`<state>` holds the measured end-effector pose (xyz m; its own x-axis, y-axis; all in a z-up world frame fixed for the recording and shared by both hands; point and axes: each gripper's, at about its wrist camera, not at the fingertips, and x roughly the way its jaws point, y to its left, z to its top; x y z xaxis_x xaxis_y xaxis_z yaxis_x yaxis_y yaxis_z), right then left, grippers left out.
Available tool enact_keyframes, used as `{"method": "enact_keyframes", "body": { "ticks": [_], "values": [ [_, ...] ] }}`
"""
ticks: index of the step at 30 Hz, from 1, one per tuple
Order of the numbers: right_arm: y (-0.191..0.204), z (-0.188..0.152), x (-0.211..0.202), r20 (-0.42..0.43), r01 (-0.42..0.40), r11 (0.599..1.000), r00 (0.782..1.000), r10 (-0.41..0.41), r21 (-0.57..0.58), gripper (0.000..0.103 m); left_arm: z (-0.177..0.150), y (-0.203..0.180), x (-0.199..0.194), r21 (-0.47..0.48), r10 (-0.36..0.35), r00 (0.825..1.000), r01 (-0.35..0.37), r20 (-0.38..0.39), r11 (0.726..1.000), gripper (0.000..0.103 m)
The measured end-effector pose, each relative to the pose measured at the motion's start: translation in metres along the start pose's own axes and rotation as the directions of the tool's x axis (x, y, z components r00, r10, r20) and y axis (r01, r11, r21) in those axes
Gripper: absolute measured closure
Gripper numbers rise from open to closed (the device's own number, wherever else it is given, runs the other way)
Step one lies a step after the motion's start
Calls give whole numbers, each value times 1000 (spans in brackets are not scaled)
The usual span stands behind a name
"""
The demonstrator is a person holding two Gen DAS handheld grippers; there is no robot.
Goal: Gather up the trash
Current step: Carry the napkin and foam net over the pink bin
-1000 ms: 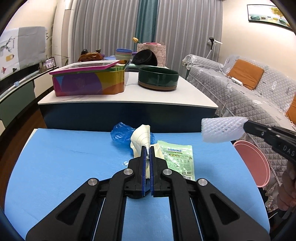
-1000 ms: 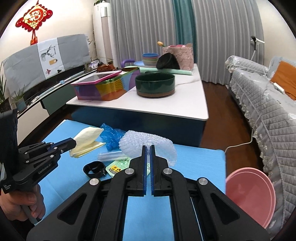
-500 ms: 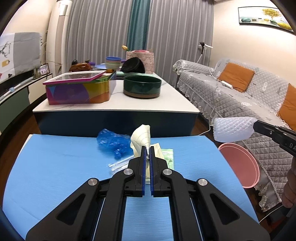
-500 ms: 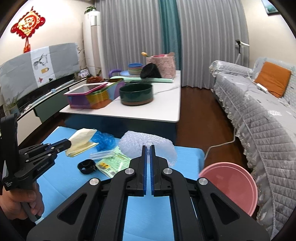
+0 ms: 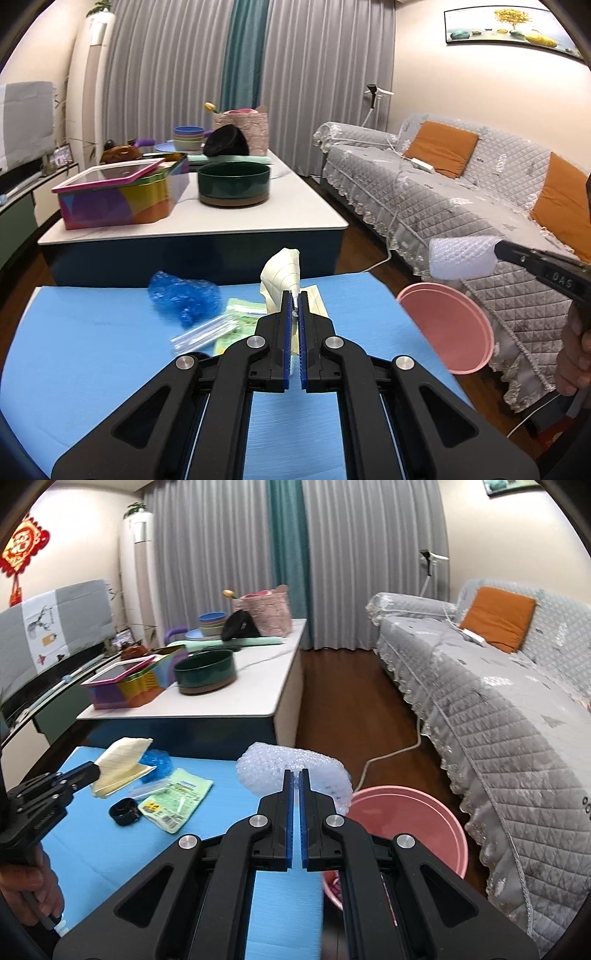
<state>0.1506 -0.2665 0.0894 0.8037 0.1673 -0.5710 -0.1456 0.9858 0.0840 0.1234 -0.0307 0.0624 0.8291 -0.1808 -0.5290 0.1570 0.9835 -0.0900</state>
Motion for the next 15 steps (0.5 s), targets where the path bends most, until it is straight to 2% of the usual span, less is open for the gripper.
{"method": "enact_keyframes", "body": {
  "ticks": [7,15],
  "values": [
    [-39,5,-5,6,64,993,998,-64,96,100,15,-29,9,9,-57,998,57,-3,998,100],
    [-68,11,-7,9,133,977,991,-137,166,100,24,-81,41,35,-136,990,137,-27,990,100]
  ]
}}
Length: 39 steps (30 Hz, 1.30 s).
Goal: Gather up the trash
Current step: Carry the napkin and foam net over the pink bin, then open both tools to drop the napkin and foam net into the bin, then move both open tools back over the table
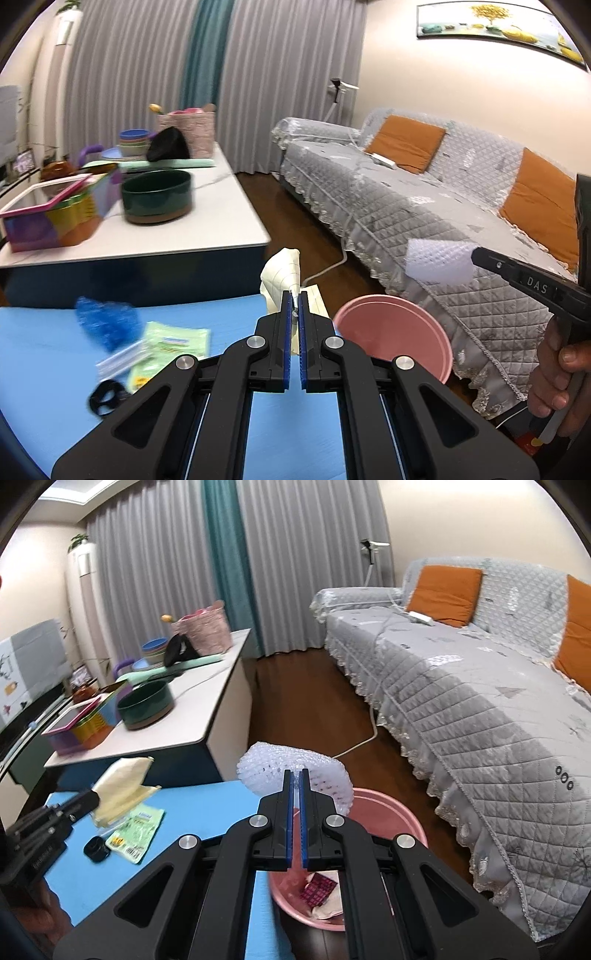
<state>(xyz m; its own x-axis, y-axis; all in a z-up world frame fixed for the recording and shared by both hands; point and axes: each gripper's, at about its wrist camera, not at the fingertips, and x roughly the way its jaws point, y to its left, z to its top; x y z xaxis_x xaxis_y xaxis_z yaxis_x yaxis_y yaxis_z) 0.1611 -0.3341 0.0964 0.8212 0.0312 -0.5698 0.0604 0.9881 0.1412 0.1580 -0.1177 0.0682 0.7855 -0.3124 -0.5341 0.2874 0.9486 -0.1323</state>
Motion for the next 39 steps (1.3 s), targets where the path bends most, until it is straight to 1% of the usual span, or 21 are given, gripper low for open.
{"method": "enact_keyframes", "body": {
  "ticks": [5,11,18,25,27,28,30,32,34,39],
  "values": [
    [-26,5,7,1,57,997,998,-57,46,100,1,-31,32,24,-46,998,46,-30,999,100],
    [-52,4,21,-22,97,991,995,-95,97,100,-5,-62,72,45,-91,993,94,-75,995,100],
    [-69,-1,36,-50,123,987,992,-118,103,100,-14,-82,109,58,-120,985,128,-124,990,100],
    [-73,-6,53,-81,128,987,989,-120,100,99,-19,-92,132,54,-152,976,162,-157,985,100],
    [-72,-8,57,-89,134,986,988,-125,95,96,-21,-94,138,55,-166,972,177,-168,983,99],
    [-72,-8,58,-92,139,986,987,-130,96,96,-21,-95,140,54,-168,971,179,-169,982,96],
    [-74,-10,64,-115,140,985,985,-128,104,90,-22,-94,144,49,-179,967,191,-181,980,81],
    [-76,-11,66,-126,147,982,983,-132,117,70,-23,-91,145,45,-177,968,188,-179,981,80],
    [-75,-10,67,-126,156,980,982,-141,120,60,-23,-88,144,39,-177,968,186,-178,982,80],
    [-68,-5,66,-111,152,982,984,-140,113,59,-19,-78,133,34,-162,973,170,-166,985,80]
  ]
}}
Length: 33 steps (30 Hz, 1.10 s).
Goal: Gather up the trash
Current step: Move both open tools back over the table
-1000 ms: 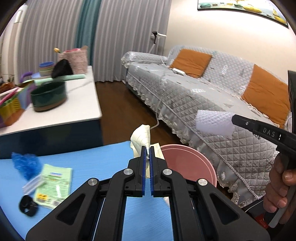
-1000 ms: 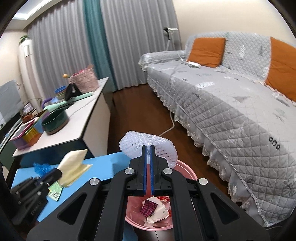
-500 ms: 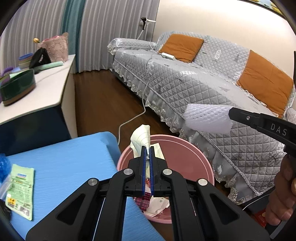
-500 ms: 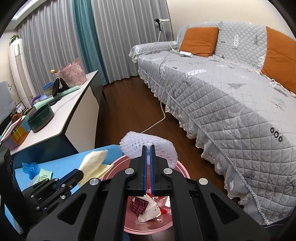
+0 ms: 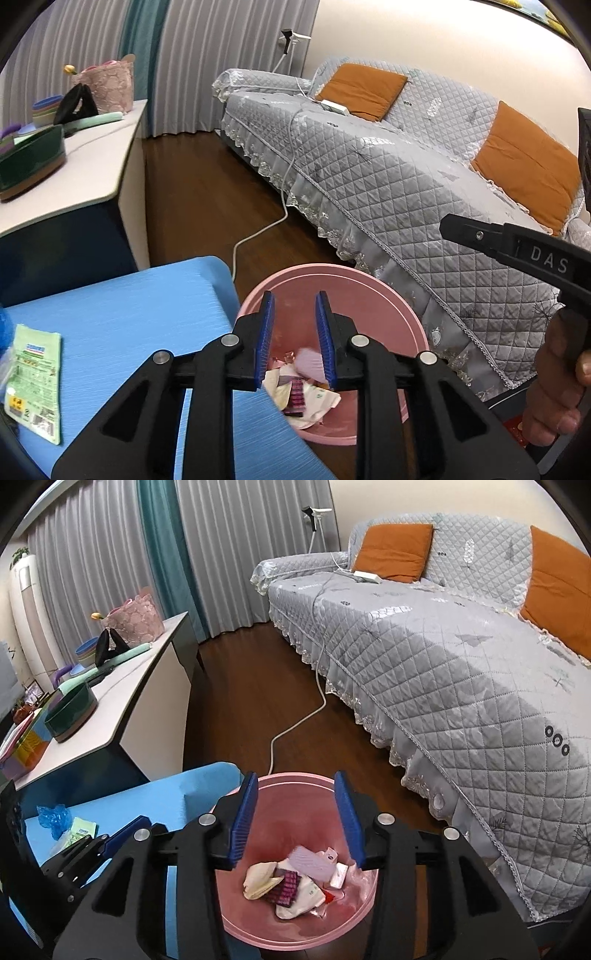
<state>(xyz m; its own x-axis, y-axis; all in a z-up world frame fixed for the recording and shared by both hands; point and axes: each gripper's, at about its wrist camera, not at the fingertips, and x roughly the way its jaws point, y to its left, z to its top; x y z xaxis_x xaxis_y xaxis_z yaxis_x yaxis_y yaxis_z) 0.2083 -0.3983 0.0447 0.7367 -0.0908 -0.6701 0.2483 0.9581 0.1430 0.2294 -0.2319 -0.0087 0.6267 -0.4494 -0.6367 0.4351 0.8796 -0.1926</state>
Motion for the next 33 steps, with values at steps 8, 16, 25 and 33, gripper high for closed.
{"method": "enact_keyframes", "body": {
  "ticks": [8,16,25,33],
  "values": [
    [27,7,-19,43,-45,999,998,46,-23,59,5,19,-55,-3,54,997,-54,49,999,80],
    [71,6,-46,76,-119,991,989,124,-68,59,3,52,-117,-28,129,988,-127,84,992,80],
    [128,-15,-56,37,-215,967,974,221,-135,62,-11,111,-200,-82,243,963,-234,118,969,80],
    [184,-42,-53,-10,-291,924,954,298,-247,80,-41,181,-247,-202,353,928,-325,118,924,80]
  ]
}}
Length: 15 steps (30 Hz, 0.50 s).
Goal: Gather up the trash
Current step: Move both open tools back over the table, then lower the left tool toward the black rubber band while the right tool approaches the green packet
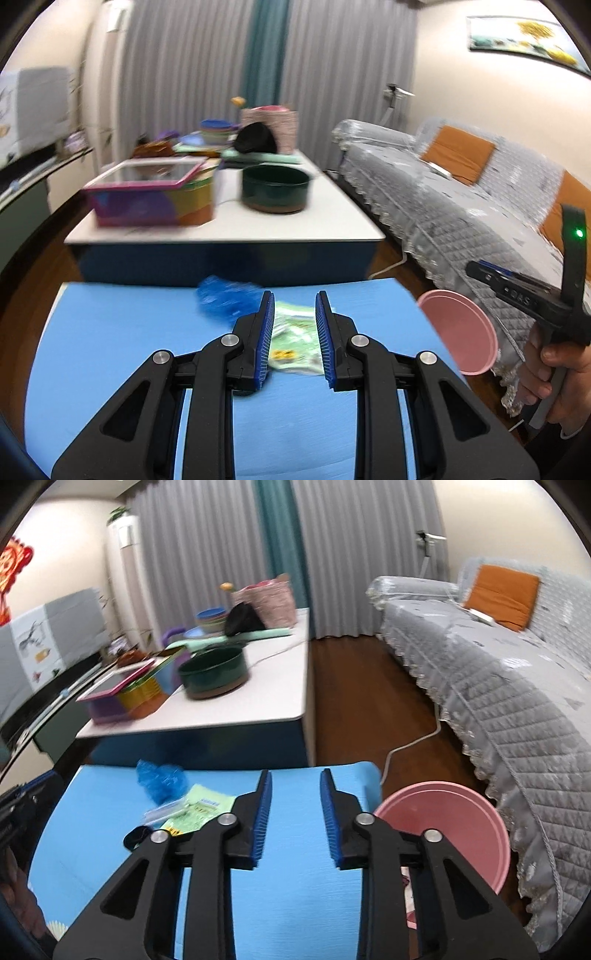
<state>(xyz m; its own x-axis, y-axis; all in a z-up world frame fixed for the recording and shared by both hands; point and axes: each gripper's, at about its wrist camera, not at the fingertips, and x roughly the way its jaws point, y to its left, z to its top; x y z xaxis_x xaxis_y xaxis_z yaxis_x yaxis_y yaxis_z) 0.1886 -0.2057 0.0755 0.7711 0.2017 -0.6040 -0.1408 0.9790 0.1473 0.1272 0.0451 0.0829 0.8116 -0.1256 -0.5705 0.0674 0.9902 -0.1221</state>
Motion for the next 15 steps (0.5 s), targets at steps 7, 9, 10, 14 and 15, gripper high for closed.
{"method": "enact_keyframes", "body": {
  "ticks": [7,9,10,14,15],
  "values": [
    [40,-22,23,-43,-71,992,997,67,-102,85,-35,39,23,-91,13,999,-17,-48,996,80],
    [54,-32,31,-57,-97,984,994,89,-150,85,-39,40,28,-80,2,999,-6,-46,997,80],
    [61,-36,35,-65,-105,981,993,96,-165,85,-41,40,31,-65,4,999,-7,-47,998,80],
    [80,-51,53,-107,-151,965,986,131,-214,85,-52,47,47,-57,-9,997,5,-76,998,80],
    [85,-54,58,-117,-161,961,983,138,-223,85,-54,48,50,-53,-6,997,2,-80,999,80]
  ]
}}
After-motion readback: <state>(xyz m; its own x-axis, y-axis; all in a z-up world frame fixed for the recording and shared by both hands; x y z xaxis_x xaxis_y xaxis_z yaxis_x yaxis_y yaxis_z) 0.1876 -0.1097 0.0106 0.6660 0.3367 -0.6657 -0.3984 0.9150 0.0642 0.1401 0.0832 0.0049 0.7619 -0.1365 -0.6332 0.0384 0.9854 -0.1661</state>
